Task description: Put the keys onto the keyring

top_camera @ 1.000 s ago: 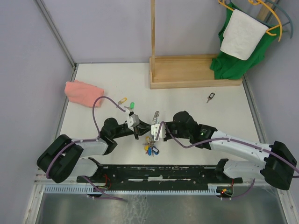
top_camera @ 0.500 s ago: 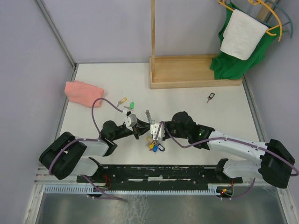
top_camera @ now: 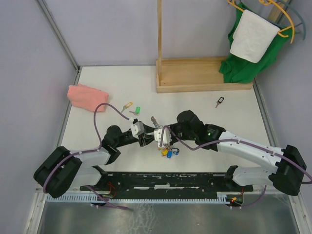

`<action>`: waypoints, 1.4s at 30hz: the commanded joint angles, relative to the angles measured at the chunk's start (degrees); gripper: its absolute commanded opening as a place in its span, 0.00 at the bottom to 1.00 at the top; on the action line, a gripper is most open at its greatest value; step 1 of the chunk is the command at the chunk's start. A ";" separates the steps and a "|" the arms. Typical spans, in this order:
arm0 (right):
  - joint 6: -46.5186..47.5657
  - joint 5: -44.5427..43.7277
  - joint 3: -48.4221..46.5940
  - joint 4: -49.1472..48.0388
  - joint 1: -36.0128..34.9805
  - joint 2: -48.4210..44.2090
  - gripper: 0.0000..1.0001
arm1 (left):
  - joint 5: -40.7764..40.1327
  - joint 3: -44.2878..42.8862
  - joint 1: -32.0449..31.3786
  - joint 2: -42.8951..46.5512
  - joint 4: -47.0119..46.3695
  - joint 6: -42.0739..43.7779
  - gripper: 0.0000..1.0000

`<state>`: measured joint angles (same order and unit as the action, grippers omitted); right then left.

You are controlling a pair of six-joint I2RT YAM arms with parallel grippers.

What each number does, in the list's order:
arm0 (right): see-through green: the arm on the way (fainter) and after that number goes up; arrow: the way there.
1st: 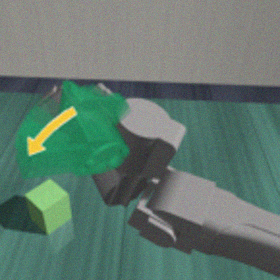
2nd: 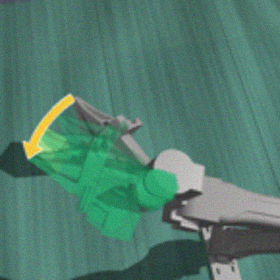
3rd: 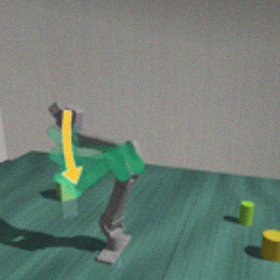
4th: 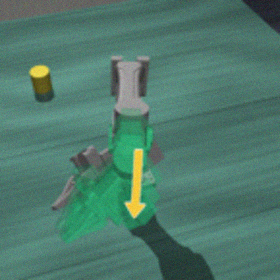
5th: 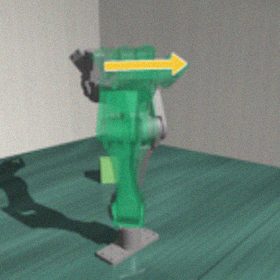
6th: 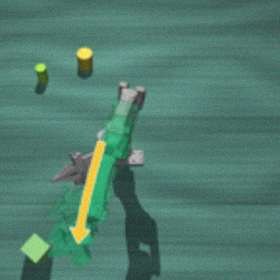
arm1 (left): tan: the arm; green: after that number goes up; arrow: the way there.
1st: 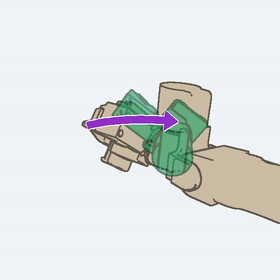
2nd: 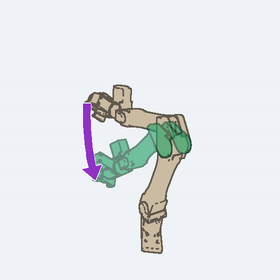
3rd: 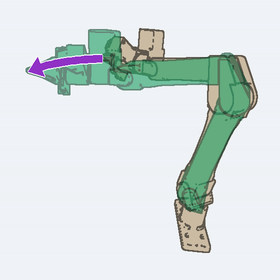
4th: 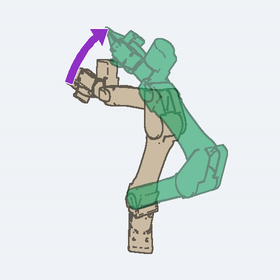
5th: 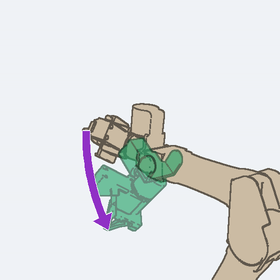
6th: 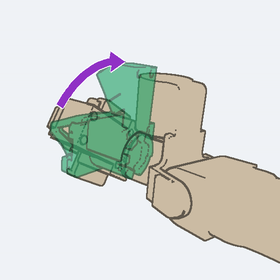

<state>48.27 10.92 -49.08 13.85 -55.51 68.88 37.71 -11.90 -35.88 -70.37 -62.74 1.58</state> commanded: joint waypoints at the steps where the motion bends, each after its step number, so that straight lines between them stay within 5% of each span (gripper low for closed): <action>1: 3.19 1.45 -4.24 1.45 -0.50 0.52 0.01 | 2.09 -2.46 -0.34 1.71 4.63 6.96 0.43; 23: 3.69 2.16 -5.76 1.36 -1.30 1.71 0.01 | 7.92 -6.28 -0.42 -2.93 8.00 7.90 0.26; 29: 2.89 1.56 -5.56 1.94 -1.46 1.16 0.01 | 6.48 -6.73 -0.42 -3.73 8.39 7.50 0.03; 42: -5.23 -2.23 1.04 1.97 -1.46 -1.93 0.01 | 0.29 -3.00 -0.42 -1.27 2.16 6.55 0.03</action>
<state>47.13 10.17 -49.54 18.00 -56.88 68.88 41.45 -16.32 -36.58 -73.30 -54.35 7.84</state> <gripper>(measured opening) 0.010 0.043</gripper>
